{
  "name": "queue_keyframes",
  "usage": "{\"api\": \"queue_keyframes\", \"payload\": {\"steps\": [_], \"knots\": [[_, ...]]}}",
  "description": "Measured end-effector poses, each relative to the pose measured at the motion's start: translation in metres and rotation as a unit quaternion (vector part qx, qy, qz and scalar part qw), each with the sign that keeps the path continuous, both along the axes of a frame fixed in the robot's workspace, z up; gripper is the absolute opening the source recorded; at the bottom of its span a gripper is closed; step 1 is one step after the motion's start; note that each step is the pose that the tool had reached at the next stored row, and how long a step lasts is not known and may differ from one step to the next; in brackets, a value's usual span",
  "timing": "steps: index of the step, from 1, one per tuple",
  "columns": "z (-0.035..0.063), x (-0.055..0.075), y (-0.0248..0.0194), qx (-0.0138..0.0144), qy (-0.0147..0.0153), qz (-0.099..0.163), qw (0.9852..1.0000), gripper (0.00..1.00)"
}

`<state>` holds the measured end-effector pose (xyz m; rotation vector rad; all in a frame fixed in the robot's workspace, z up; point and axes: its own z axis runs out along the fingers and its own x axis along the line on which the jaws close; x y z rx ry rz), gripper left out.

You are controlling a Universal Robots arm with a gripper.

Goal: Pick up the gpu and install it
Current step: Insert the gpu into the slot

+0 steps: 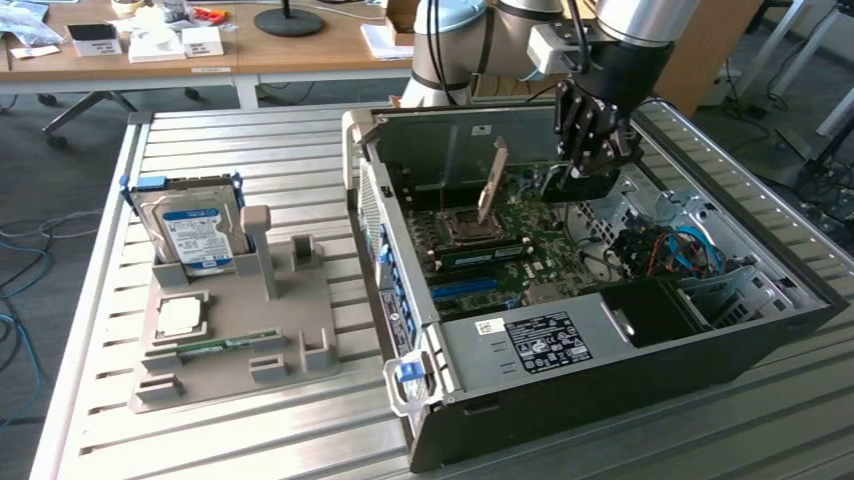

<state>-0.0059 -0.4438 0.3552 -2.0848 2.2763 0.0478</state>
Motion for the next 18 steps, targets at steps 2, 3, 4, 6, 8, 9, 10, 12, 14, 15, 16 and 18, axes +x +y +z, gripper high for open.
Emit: {"api": "queue_keyframes", "payload": {"steps": [2,3,4,6,8,9,10,12,14,15,16,18], "knots": [[0.0,-0.0006,0.0,0.0,0.0,0.0,1.0,0.27],[-0.0001,-0.0006,0.0,0.0,0.0,0.0,1.0,0.27],[-0.0001,-0.0006,0.0,0.0,0.0,0.0,1.0,0.27],[-0.0001,-0.0006,0.0,0.0,0.0,0.0,1.0,0.27],[-0.0001,-0.0007,0.0,0.0,0.0,0.0,1.0,0.27],[-0.0001,-0.0007,0.0,0.0001,0.0,0.0,1.0,0.27],[-0.0006,-0.0006,0.0,0.0002,0.0,0.0,1.0,0.27],[-0.0027,-0.0007,0.0,0.0001,0.0,0.0,1.0,0.27],[-0.0055,-0.0007,0.0,0.0001,0.0,0.0,1.0,0.27],[-0.0069,-0.0007,0.0,0.0001,0.0,0.0,1.0,0.27],[-0.0081,-0.0007,0.0,0.0,0.0,0.0,1.0,0.27],[-0.0094,-0.0007,0.0,0.0,0.0,0.0,1.0,0.27]]}}
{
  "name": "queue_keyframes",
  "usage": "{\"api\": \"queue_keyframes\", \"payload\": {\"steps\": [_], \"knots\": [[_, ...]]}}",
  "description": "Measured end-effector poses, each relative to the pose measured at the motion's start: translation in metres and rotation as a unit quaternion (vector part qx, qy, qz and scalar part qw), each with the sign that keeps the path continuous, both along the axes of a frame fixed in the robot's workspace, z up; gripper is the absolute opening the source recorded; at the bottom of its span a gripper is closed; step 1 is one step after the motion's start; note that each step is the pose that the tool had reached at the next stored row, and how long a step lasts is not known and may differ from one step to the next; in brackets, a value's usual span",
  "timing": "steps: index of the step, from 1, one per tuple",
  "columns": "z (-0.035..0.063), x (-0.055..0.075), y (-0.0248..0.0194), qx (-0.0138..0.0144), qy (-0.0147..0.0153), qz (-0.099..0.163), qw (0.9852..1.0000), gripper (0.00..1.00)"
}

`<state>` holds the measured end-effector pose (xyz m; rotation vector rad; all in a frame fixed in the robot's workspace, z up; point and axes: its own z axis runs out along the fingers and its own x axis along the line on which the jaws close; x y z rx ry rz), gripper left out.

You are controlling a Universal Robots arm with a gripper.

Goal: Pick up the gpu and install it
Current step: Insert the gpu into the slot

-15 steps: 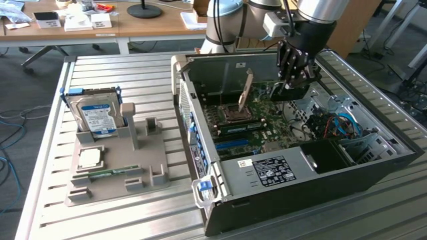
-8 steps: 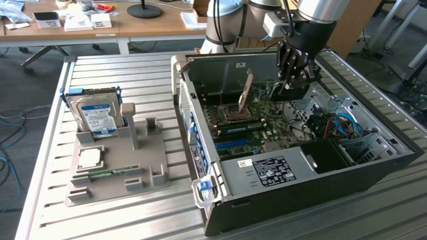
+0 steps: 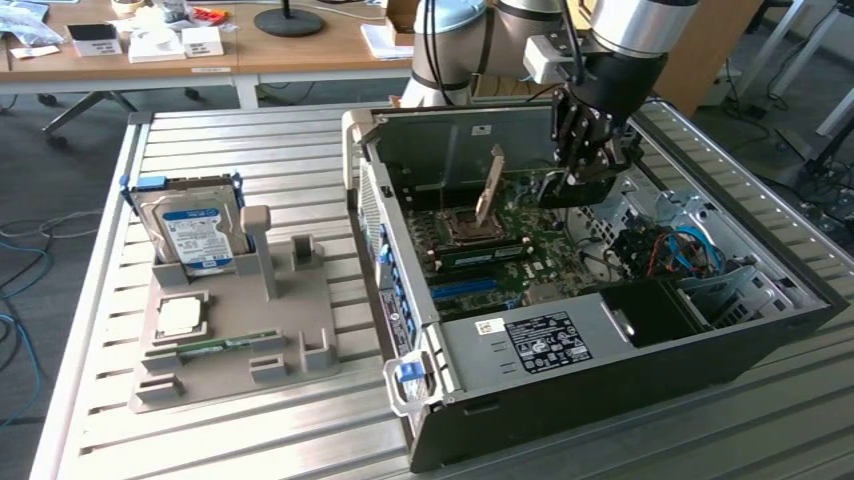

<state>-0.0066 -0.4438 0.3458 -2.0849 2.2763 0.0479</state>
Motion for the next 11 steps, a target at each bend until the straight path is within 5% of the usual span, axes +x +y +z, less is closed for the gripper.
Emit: {"api": "queue_keyframes", "payload": {"steps": [11], "knots": [[-0.0007,-0.0049,0.0,0.0001,0.0,0.0,1.0,0.27]]}}
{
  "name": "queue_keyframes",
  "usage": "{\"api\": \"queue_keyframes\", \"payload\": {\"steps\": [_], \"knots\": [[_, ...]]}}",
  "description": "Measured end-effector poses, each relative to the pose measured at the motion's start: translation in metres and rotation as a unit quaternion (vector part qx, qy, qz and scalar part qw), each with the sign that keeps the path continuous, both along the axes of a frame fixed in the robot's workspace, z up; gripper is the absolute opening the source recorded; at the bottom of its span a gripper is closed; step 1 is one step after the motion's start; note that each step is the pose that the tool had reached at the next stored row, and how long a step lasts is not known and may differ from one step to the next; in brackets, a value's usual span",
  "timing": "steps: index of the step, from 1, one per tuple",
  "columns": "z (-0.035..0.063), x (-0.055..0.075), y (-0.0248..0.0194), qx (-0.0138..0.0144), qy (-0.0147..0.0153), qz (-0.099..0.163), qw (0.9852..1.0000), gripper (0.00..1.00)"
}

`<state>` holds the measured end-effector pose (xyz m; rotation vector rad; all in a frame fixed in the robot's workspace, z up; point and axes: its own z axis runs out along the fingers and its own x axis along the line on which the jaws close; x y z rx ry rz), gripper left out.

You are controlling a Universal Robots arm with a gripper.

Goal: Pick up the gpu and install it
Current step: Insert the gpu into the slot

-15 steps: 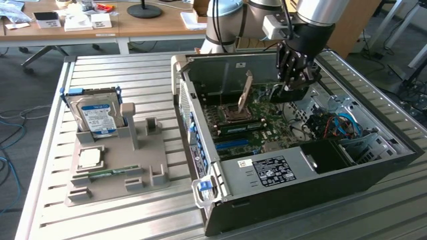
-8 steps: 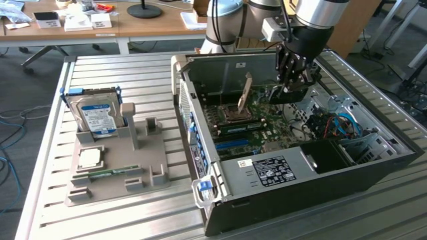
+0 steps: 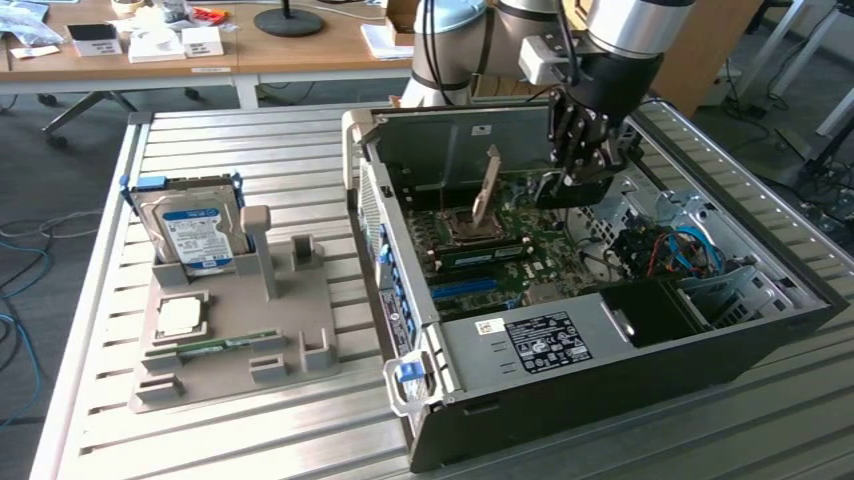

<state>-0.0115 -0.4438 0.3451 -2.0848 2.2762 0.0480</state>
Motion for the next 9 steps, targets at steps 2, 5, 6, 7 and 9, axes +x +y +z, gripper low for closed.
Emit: {"api": "queue_keyframes", "payload": {"steps": [2,5,6,7,9], "knots": [[-0.0005,-0.0031,0.0,0.0,0.0,0.0,1.0,0.27],[-0.0007,-0.0051,0.0,-0.0001,0.0,0.0,1.0,0.27],[-0.0007,-0.0051,0.0,-0.0001,0.0,0.0,1.0,0.27],[-0.0007,-0.0051,0.0,-0.0001,0.0,0.0,1.0,0.27],[-0.0007,-0.0051,0.0,0.0,0.0,0.0,1.0,0.27]]}}
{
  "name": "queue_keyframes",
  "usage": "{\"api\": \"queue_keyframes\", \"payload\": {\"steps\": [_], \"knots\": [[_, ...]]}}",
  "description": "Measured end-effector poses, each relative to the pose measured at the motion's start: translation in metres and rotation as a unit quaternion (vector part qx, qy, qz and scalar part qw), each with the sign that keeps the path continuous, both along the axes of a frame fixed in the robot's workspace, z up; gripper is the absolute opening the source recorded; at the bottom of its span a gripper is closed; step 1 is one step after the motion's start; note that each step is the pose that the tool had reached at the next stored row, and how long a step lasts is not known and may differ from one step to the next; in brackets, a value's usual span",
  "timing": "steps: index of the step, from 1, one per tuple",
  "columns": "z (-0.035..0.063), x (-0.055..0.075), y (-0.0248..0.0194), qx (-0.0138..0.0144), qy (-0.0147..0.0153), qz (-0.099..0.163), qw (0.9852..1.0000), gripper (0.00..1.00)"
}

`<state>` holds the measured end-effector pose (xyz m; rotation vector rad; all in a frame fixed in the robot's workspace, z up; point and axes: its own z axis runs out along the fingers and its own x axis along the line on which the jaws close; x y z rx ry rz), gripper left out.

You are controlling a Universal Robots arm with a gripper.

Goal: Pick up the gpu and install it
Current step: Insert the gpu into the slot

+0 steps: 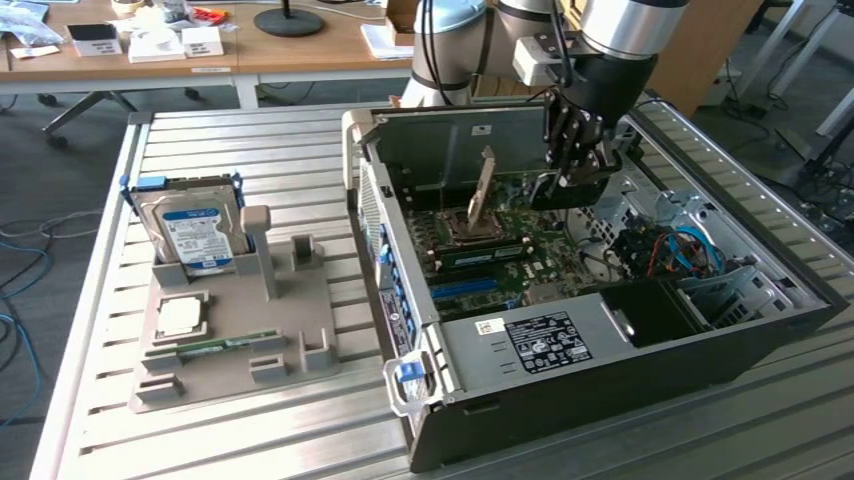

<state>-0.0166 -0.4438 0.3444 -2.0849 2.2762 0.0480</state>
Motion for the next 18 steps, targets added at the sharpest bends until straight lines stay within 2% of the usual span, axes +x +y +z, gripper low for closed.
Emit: {"api": "queue_keyframes", "payload": {"steps": [18], "knots": [[-0.0029,0.0,0.0,0.0001,0.0,0.0,1.0,0.27]]}}
